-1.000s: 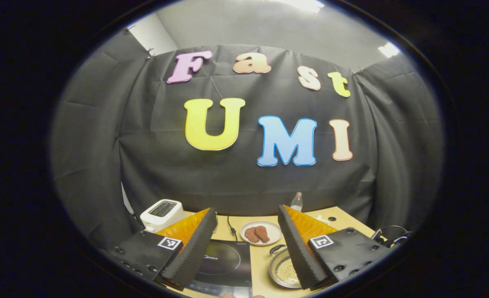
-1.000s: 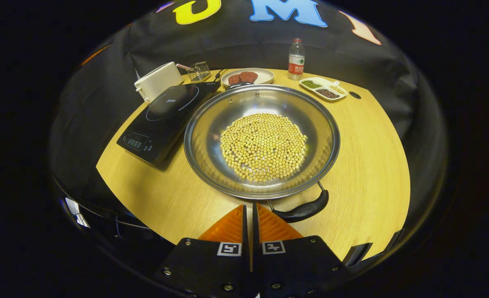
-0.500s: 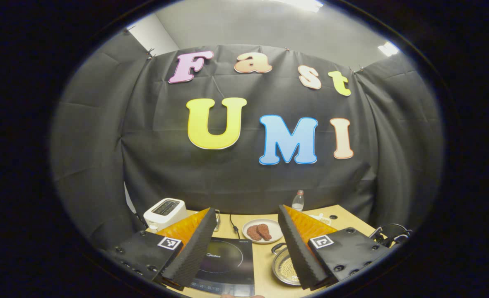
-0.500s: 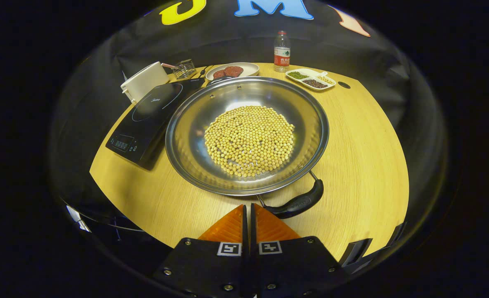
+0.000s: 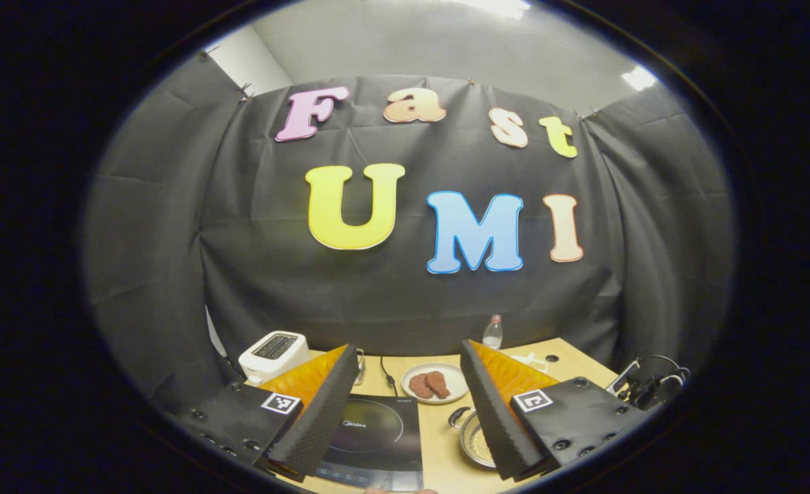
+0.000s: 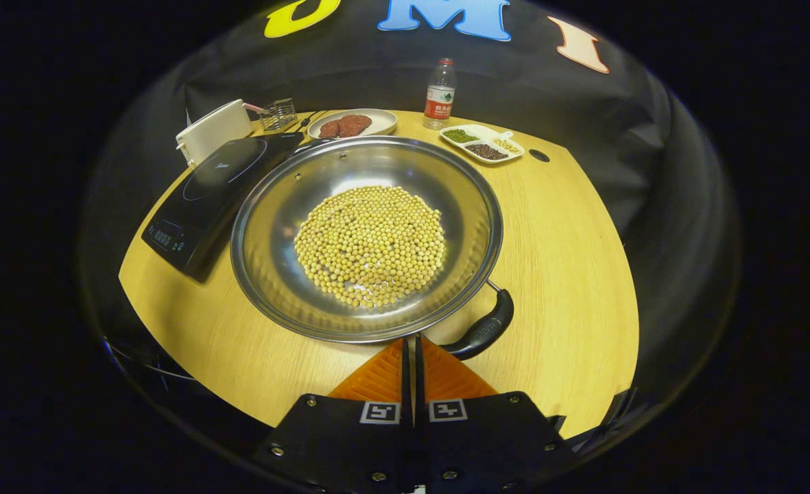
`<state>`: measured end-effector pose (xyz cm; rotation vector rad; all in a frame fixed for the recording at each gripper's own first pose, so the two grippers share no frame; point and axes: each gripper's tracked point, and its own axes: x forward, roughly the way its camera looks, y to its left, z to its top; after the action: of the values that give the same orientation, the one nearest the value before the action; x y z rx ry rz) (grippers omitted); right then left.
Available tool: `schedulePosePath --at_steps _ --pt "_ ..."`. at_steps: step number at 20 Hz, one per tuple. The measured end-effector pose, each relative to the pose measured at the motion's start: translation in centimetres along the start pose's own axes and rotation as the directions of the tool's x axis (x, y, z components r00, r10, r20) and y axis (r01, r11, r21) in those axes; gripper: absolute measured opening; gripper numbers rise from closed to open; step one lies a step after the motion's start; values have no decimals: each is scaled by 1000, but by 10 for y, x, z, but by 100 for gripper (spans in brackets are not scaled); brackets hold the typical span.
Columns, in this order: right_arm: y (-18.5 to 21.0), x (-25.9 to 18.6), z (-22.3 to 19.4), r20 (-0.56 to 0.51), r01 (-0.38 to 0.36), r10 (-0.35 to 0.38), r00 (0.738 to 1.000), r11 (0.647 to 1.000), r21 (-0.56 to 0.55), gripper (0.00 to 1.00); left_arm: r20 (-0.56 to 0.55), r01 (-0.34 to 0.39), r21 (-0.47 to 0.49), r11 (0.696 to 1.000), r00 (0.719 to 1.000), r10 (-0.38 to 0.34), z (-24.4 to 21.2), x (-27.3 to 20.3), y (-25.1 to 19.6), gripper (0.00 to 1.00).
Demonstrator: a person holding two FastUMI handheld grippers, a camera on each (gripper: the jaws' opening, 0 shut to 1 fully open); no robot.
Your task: First push the handle of the pot to place it horizontally, then grasp the pot with both hands and set it on the induction cooktop.
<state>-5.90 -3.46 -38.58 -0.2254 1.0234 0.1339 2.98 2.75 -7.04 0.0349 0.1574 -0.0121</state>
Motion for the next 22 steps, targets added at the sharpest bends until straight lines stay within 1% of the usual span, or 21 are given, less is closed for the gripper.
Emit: schedulePosePath --at_steps 6,14,16,22 --pt "-25 10 8 9 50 -50 999 999 -5 1 -3 1 10 1000 1000 -1 -2 -3 -3 95" --pt "-66 26 24 30 137 -135 990 987 -82 1 -11 4 15 1000 1000 -4 -3 -4 -8 95" --pt "-74 29 28 35 152 -149 988 983 -102 1 -13 6 18 1000 1000 -6 -3 -4 -10 97" --pt "-90 40 43 44 177 -172 984 976 -129 1 -21 7 26 1000 1000 -7 -5 -5 -13 95"
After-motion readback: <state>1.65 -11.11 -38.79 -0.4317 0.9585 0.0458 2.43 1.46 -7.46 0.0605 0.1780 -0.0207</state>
